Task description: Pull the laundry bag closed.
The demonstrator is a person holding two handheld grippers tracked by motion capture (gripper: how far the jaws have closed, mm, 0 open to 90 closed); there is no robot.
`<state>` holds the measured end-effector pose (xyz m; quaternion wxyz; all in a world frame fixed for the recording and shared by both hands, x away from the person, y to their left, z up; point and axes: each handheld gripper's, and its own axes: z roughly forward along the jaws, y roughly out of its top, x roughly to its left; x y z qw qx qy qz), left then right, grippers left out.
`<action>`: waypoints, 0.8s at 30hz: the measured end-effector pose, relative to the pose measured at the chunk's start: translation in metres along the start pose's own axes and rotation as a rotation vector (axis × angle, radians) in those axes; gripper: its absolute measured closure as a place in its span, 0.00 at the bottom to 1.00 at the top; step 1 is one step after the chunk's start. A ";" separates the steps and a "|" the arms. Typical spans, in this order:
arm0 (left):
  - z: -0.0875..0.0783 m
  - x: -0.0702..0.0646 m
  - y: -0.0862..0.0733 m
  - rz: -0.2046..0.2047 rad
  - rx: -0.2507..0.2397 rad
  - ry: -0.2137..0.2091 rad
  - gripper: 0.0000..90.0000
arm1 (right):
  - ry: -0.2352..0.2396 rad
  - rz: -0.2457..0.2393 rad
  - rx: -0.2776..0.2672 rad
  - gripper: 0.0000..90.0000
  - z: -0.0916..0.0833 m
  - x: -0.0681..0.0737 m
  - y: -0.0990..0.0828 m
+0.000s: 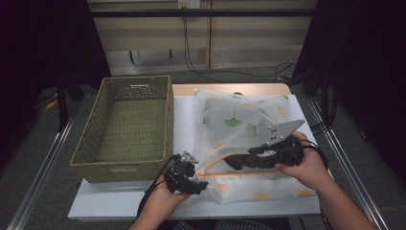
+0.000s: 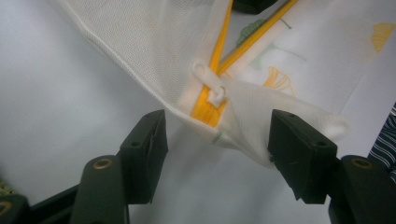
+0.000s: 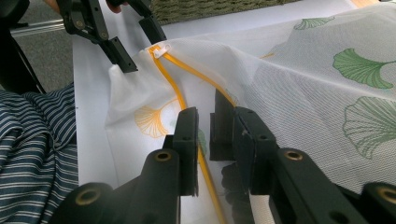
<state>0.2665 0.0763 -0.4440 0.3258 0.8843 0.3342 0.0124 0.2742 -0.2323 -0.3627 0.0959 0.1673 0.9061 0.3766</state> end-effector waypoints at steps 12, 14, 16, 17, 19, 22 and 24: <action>0.006 0.003 0.000 0.024 0.024 -0.017 0.71 | 0.013 -0.010 0.006 0.80 0.006 0.003 0.004; 0.007 0.003 -0.001 0.006 0.022 -0.025 0.77 | 0.017 -0.017 0.008 0.80 0.009 0.003 0.005; 0.006 0.005 -0.002 0.041 0.032 -0.020 0.82 | 0.026 -0.015 0.010 0.80 0.011 0.005 0.006; 0.004 0.005 -0.001 0.071 0.049 -0.023 0.85 | 0.022 -0.021 0.010 0.80 0.012 0.005 0.006; 0.002 0.003 -0.001 0.056 0.026 -0.004 0.92 | 0.032 -0.022 0.005 0.80 0.014 0.005 0.008; -0.003 0.001 -0.001 0.058 0.012 0.017 0.95 | 0.034 -0.024 0.002 0.80 0.016 0.006 0.010; -0.006 0.001 -0.001 0.077 0.007 0.025 0.95 | 0.035 -0.028 0.004 0.80 0.019 0.007 0.011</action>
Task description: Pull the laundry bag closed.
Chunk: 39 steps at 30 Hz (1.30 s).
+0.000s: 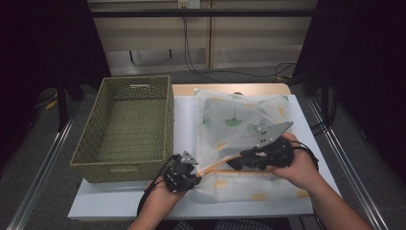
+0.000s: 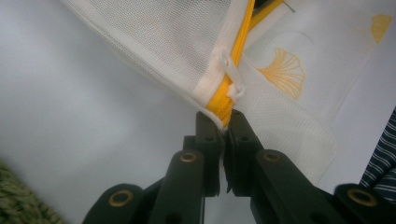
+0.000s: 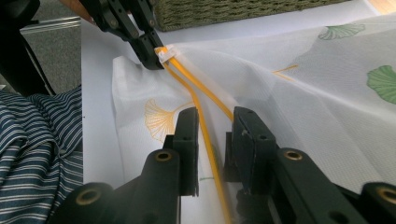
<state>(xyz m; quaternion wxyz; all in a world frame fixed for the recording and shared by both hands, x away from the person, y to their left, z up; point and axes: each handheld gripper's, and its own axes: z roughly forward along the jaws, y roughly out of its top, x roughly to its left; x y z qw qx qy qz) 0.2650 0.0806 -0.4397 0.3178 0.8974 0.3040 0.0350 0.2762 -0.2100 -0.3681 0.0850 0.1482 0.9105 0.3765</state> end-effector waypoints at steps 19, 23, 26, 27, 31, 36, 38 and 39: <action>-0.009 -0.003 -0.001 0.037 -0.039 0.024 0.96 | 0.088 -0.048 0.021 0.81 0.041 0.013 0.026; -0.009 -0.002 -0.002 0.034 -0.051 0.015 0.96 | 0.106 -0.056 0.022 0.81 0.049 0.016 0.032; -0.010 -0.002 -0.002 0.039 -0.051 0.022 0.96 | 0.117 -0.063 0.026 0.81 0.055 0.017 0.037; -0.010 -0.003 -0.002 0.036 -0.048 0.022 0.96 | 0.119 -0.063 0.027 0.81 0.056 0.018 0.038; -0.011 -0.002 -0.003 0.034 -0.043 0.013 0.96 | 0.125 -0.064 0.029 0.81 0.060 0.018 0.042; -0.013 -0.001 -0.003 0.037 -0.050 0.016 0.96 | 0.132 -0.062 0.036 0.81 0.065 0.018 0.043; -0.012 -0.001 -0.003 0.037 -0.067 0.022 0.96 | 0.133 -0.054 0.036 0.81 0.067 0.018 0.044; -0.011 -0.001 -0.004 0.033 -0.080 0.023 0.96 | 0.137 -0.055 0.032 0.81 0.068 0.018 0.044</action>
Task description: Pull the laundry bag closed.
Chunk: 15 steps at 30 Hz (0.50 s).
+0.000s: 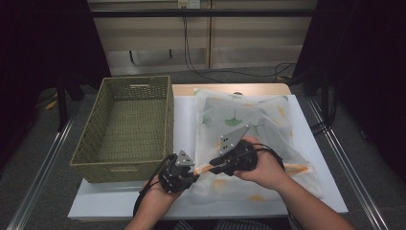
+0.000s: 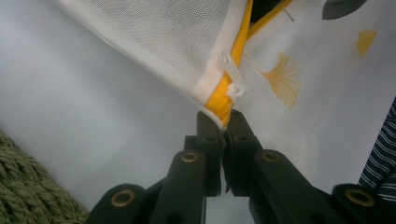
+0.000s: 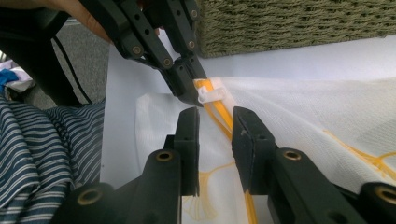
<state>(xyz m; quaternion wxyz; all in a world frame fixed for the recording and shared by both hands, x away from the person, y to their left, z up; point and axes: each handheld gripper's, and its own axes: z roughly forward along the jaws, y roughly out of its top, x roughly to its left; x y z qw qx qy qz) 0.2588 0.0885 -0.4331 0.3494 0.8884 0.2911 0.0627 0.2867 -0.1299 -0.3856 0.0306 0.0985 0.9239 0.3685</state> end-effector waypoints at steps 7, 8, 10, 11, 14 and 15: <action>-0.002 0.002 -0.002 0.006 -0.001 -0.012 0.96 | 0.015 0.010 0.005 0.81 0.009 0.001 0.001; -0.003 0.002 -0.002 0.013 0.006 -0.009 0.96 | 0.018 0.006 0.005 0.81 0.010 0.001 0.002; -0.003 0.002 -0.002 0.015 0.004 -0.009 0.96 | 0.020 0.004 0.005 0.81 0.013 0.000 0.002; -0.003 0.001 -0.002 0.020 -0.004 0.000 0.96 | 0.021 0.004 0.010 0.81 0.014 0.000 0.003; -0.004 0.000 -0.001 0.039 0.005 -0.003 0.97 | 0.024 0.010 0.008 0.81 0.017 0.000 0.003; -0.003 -0.001 -0.002 0.034 -0.018 -0.001 0.97 | 0.027 0.010 0.010 0.81 0.017 -0.001 0.003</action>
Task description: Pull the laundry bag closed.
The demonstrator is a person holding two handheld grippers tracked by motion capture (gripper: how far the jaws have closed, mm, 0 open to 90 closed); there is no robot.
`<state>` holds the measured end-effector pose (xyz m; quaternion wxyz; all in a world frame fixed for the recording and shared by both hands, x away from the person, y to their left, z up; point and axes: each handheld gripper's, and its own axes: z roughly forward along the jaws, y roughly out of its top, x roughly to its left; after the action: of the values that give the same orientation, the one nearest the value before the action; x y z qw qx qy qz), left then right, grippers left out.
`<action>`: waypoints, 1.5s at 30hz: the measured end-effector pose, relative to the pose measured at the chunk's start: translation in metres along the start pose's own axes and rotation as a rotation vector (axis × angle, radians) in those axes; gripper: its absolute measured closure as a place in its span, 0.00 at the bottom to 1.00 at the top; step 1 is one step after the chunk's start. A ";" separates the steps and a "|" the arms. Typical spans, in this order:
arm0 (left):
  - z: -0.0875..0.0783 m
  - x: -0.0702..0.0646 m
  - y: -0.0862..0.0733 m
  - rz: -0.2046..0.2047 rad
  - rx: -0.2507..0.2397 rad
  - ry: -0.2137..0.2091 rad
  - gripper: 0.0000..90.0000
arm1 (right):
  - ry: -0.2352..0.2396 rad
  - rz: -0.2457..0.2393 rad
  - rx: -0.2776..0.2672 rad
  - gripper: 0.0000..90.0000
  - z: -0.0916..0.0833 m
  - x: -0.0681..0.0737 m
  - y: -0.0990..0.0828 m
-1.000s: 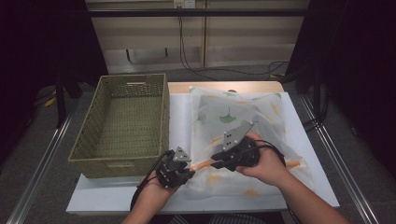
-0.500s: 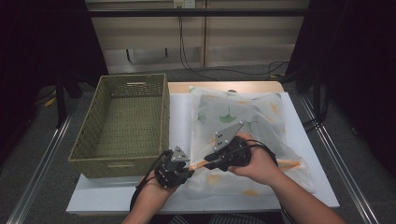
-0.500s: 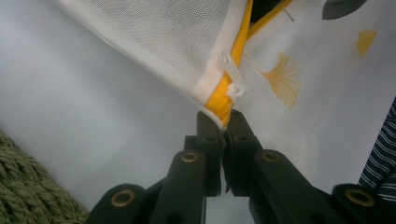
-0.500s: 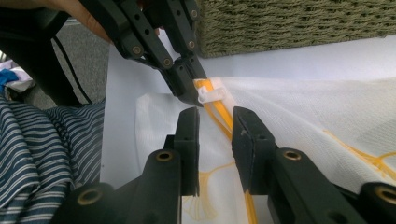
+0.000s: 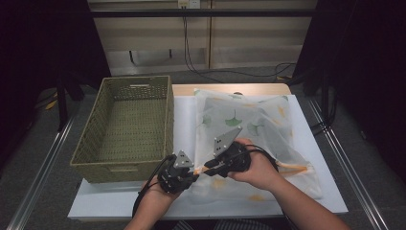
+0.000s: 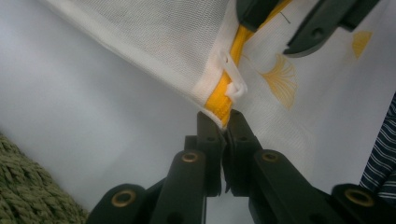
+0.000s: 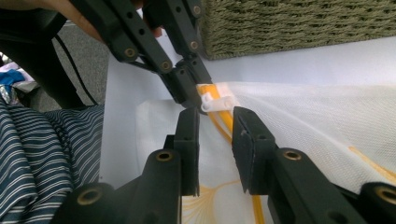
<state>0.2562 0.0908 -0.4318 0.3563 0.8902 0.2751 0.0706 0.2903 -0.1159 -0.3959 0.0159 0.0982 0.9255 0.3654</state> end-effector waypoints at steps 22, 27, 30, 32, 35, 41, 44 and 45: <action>-0.002 -0.005 0.003 0.037 -0.005 0.020 0.97 | 0.037 0.017 0.023 0.83 0.015 0.002 -0.010; -0.003 -0.006 0.005 0.048 0.012 0.018 0.97 | 0.031 0.028 0.027 0.83 0.017 0.002 -0.010; -0.002 -0.008 0.005 0.042 -0.005 0.018 0.97 | 0.025 0.020 0.035 0.84 0.020 0.002 -0.010; -0.002 -0.008 0.005 0.044 -0.002 0.019 0.97 | 0.030 0.022 0.043 0.87 0.021 0.003 -0.011; -0.002 -0.008 0.005 0.044 -0.002 0.016 0.97 | 0.019 0.016 0.045 0.92 0.023 0.003 -0.011; -0.002 -0.007 0.004 0.044 0.001 0.004 0.97 | 0.005 0.019 0.039 0.95 0.017 0.002 -0.011; -0.002 -0.008 0.004 0.038 0.001 0.004 0.97 | 0.014 0.020 0.027 1.00 0.013 0.002 -0.013; -0.002 -0.008 0.004 0.038 -0.002 0.001 0.97 | 0.014 0.024 0.024 1.00 0.012 0.002 -0.013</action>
<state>0.2512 0.0853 -0.4272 0.3554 0.8949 0.2584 0.0782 0.2870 -0.1164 -0.4134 0.0040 0.1067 0.9287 0.3552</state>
